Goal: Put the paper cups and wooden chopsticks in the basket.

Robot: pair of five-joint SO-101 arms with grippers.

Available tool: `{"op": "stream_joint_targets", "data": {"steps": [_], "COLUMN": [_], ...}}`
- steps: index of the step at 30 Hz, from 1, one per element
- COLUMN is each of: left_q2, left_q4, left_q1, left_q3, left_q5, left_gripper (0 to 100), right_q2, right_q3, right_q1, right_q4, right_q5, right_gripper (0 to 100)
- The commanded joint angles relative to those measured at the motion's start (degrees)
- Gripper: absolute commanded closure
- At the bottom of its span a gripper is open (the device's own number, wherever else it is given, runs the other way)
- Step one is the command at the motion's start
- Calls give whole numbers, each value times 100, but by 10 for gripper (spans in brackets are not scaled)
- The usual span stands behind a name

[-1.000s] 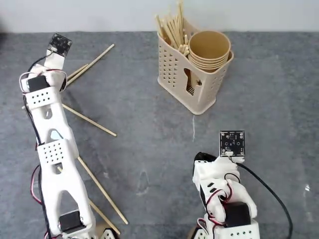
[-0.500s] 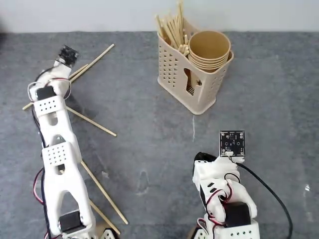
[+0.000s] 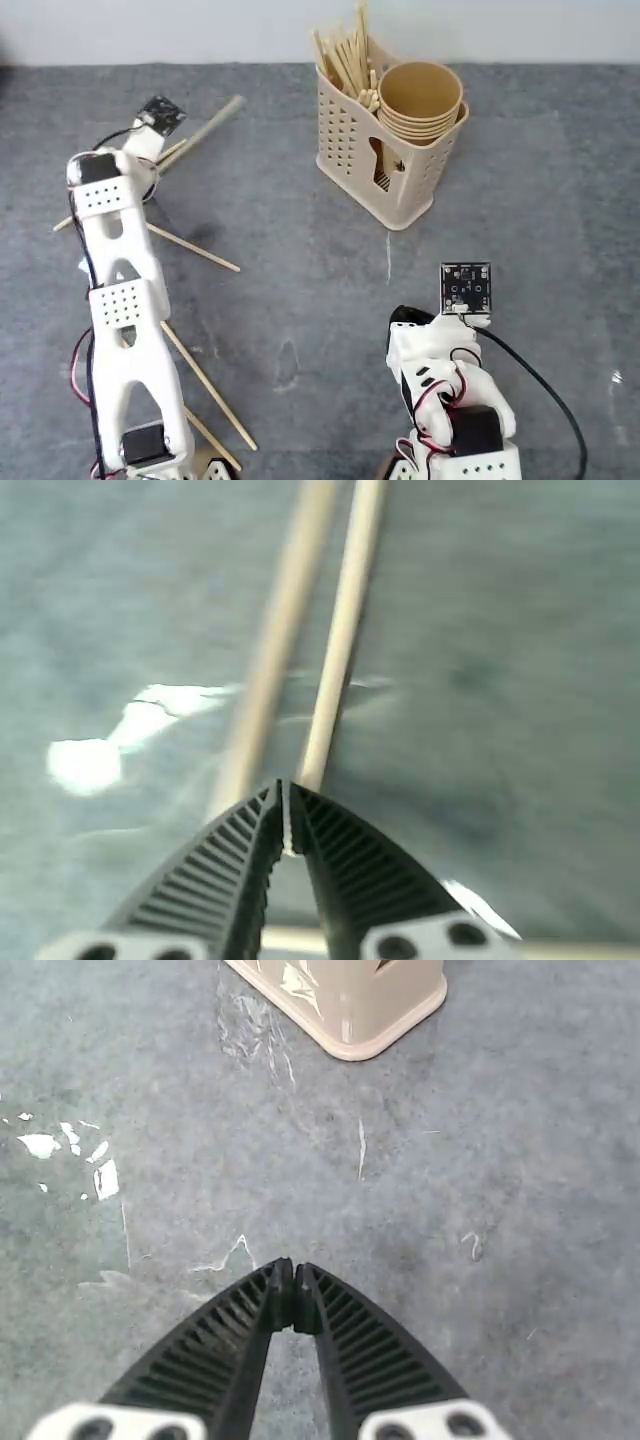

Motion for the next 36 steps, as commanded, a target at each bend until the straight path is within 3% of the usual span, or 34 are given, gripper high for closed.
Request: {"op": "stream_joint_targets", "data": {"steps": [1,8,11,13,18,21,23,28,36], "left_q2": [-659,-1090,-1073,-967,-237,369,695,958,141], "left_q4": [976,888,360,-220,-2567,-3596,-3833,-3349,-862], "left_q1": [404,448,343,185,-308,-404,-413,-325,70], "left_q3": [-321,-338,-330,-338,-312,-312,-312,-312,-338], "left_q5": [-62,-53,-9,299,1204,1046,765,185,-554], "left_gripper": [987,987,987,987,987,986,986,986,987], "right_q2": [-66,-66,-66,-66,-66,-66,-66,-66,-66], "right_q3": [-26,-26,-26,-26,-18,-18,26,114,114], "right_q1": [48,48,48,48,48,48,48,40,40], "right_q4": [-66,-66,-66,-66,-66,-66,-92,-127,-127], "right_q5": [-18,-18,-18,-18,-26,-26,-18,-18,-18], "right_gripper": [984,984,984,984,984,984,984,984,984]}}
